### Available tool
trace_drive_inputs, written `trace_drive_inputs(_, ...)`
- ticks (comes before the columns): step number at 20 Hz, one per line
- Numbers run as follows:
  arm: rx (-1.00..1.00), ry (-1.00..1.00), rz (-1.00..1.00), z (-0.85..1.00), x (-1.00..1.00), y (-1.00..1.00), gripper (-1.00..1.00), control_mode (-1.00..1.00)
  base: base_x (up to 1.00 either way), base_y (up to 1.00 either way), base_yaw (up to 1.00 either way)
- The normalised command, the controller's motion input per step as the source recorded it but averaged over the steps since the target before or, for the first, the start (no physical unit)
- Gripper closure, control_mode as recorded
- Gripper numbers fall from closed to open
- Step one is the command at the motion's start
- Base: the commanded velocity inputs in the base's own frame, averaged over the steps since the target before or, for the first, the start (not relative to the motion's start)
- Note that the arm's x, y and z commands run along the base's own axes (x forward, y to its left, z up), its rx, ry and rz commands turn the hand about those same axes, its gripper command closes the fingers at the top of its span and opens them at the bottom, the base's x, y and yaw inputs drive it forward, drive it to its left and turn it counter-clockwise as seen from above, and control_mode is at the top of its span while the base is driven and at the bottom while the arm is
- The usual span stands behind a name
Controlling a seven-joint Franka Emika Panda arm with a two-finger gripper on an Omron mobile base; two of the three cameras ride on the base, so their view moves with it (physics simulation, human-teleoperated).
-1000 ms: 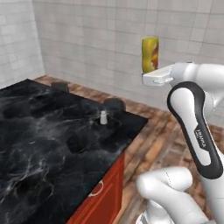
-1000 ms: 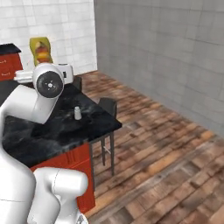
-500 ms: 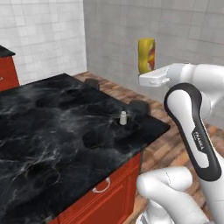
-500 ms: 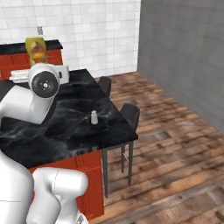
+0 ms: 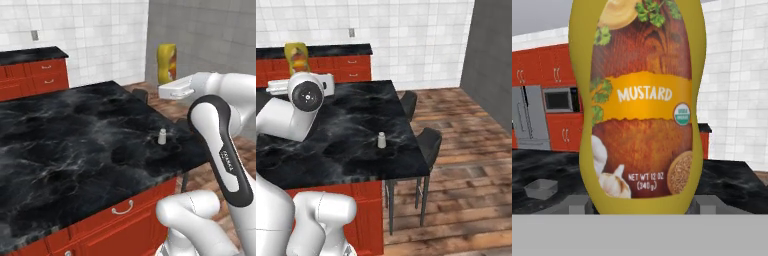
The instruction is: Move the mustard and shaker from the cabinet to the dining counter.
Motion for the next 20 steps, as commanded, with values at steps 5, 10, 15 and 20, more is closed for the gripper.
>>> trace_drive_inputs(5, 0.0, 0.0, 0.0, 0.0, 0.0, 0.0, 1.0, 1.0, 0.14, -0.54, 0.27)
trace_drive_inputs(10, 0.0, 0.0, 0.0, 0.0, 0.0, 0.0, 1.0, 1.0, 0.14, -0.56, 0.25)
trace_drive_inputs(15, 0.0, 0.0, 0.0, 0.0, 0.0, 0.0, 1.0, 1.0, 0.18, -0.52, 0.28)
trace_drive_inputs(20, 0.0, 0.0, 0.0, 0.0, 0.0, 0.0, 1.0, 1.0, 0.43, -0.46, 0.24)
